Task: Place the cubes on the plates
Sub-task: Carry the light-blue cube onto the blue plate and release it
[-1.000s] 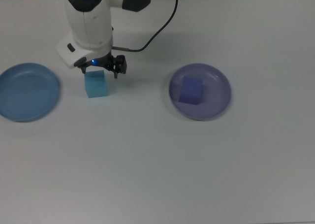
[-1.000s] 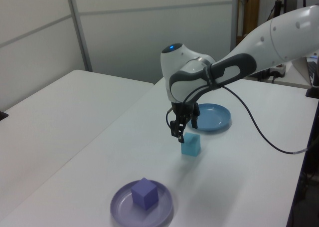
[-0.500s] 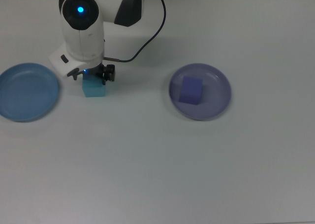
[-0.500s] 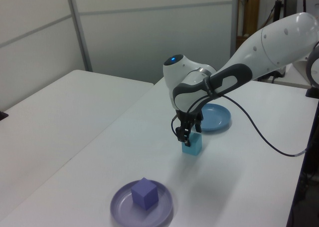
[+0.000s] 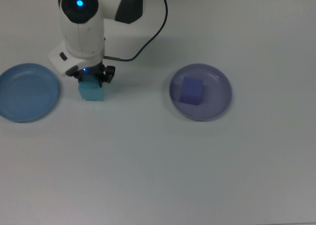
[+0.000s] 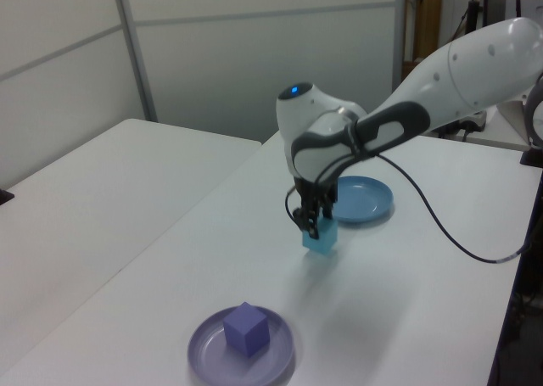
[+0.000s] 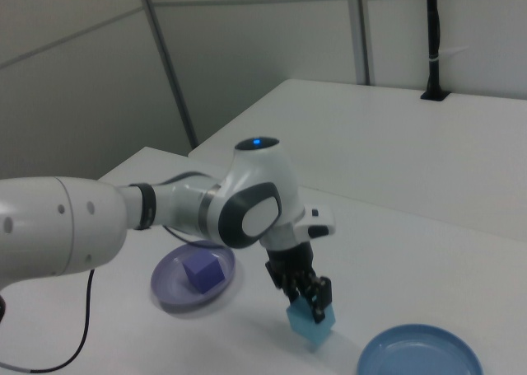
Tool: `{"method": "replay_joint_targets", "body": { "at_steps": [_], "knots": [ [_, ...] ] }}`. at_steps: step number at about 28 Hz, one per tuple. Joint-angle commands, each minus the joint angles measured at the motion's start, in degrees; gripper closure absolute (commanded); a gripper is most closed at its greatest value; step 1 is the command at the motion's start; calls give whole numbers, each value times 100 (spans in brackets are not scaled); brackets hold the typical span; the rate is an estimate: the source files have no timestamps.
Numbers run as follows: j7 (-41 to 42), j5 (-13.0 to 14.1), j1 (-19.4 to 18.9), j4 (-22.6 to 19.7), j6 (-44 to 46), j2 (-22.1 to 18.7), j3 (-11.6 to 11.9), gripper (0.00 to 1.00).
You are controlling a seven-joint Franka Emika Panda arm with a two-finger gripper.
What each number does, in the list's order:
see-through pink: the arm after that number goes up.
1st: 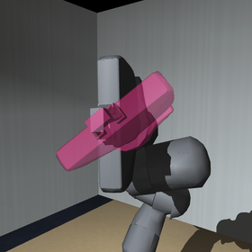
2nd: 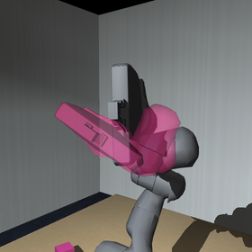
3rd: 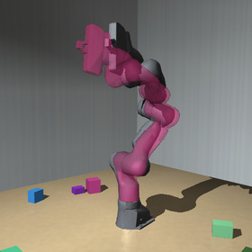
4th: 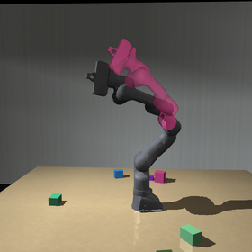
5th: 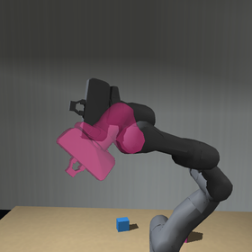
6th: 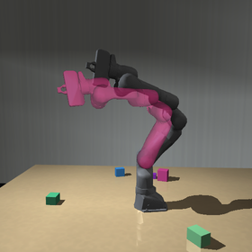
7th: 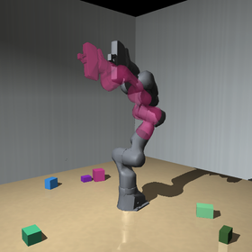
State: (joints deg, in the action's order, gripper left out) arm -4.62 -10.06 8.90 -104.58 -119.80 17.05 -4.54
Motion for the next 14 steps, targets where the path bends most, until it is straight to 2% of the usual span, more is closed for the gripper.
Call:
{"method": "replay_joint_targets", "body": {
  "at_steps": [1,3,10,14],
  "knots": [
    [250,487,173,394,448,-326,119,90],
    [549,602,288,570,554,-317,295,90],
    [1401,655,454,553,467,-220,866,90],
    [1631,664,569,544,125,-1,972,88]
  ]
}}
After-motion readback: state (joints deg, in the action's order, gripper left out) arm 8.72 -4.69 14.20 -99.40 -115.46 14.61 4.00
